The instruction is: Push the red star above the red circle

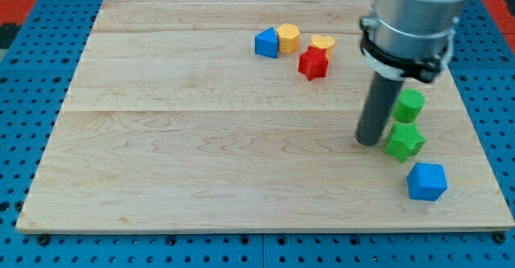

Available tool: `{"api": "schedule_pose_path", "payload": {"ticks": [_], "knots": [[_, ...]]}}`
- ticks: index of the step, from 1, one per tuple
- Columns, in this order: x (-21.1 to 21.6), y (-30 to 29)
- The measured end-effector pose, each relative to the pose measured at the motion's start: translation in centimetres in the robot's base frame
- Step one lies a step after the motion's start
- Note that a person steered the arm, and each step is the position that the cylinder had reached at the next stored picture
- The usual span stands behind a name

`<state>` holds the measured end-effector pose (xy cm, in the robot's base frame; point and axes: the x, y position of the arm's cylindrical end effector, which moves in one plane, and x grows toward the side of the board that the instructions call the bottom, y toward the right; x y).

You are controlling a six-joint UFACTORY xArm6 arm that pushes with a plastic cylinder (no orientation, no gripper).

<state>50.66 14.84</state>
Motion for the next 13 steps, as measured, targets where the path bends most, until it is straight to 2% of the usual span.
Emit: {"api": "schedule_pose_path", "payload": {"ticks": [1, 2, 3, 4, 5, 6, 7, 8, 9, 10, 11, 13], "knots": [[0.7, 0.6], [0.7, 4.0], [0.9, 1.7], [0.1, -6.4], [-6.0, -9.3], [-10.1, -10.6], [-13.5, -9.2], [-15.8, -4.5], [-16.8, -2.6], [-18.1, -4.2], [-18.1, 0.8], [-18.1, 2.5]]}}
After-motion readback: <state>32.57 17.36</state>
